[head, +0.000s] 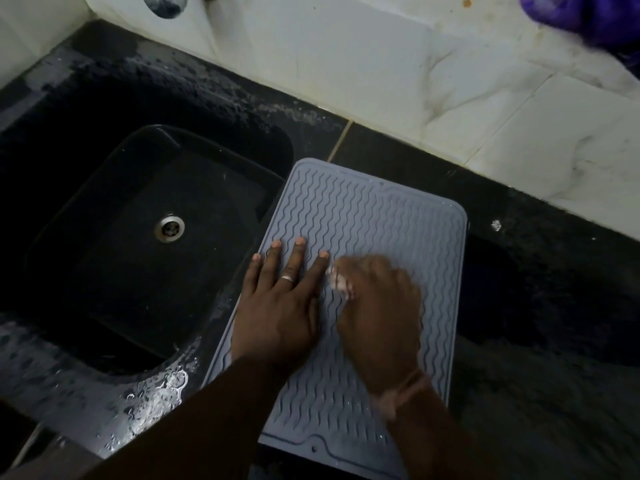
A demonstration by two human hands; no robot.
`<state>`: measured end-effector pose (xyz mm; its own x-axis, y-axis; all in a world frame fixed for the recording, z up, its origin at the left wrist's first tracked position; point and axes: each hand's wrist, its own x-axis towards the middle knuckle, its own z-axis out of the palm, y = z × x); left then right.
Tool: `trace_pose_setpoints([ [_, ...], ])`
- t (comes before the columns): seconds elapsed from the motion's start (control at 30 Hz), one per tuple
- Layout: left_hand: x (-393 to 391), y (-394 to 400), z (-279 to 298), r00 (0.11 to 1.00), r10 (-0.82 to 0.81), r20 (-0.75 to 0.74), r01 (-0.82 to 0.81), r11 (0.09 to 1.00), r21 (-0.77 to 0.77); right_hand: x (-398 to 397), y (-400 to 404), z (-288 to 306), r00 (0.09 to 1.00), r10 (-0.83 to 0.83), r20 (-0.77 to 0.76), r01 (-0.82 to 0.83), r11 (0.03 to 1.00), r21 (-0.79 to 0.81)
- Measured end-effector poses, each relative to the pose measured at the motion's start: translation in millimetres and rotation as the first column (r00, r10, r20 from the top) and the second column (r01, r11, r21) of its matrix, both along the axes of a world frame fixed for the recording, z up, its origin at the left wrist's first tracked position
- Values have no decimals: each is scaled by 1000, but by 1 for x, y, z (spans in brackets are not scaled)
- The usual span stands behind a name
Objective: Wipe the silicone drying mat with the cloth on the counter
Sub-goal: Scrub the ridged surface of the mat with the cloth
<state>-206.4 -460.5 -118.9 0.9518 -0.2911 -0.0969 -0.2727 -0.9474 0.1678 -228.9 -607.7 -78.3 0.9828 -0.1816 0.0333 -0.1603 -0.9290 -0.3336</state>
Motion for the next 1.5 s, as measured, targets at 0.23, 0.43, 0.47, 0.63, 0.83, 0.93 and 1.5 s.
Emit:
trace_pose_setpoints([
  [0.23, 0, 1, -3, 1000, -2, -10, 2, 1000, 10, 22, -11, -6, 999, -20, 40, 21, 999, -27],
  [0.43, 0, 0, -3, 1000, 0, -22, 0, 1000, 25, 116, -37, -12, 998, -50, 42, 54, 994, -98],
  [0.47, 0, 0, -2, 1000, 2, -22, -2, 1000, 25, 129, -41, -10, 998, -59, 32, 62, 993, -99],
  [0.63, 1, 0, 0, 1000, 15, -23, -15, 1000, 12, 164, -46, 0, 999, -52, -6, 52, 997, -58],
  [0.83, 0, -1, 2, 999, 25, -27, -25, 1000, -8, 137, -35, -10, 997, 59, 45, -56, 996, -72],
  [0.93, 0, -1, 0, 999, 26, -25, -27, 1000, -14, 120, -28, -7, 996, 82, 40, -79, 995, -66],
  [1.5, -3, 2, 8, 998, 53, 14, -51, 991, -120, 31, -30, 17, 976, 216, 19, -213, 940, 266],
])
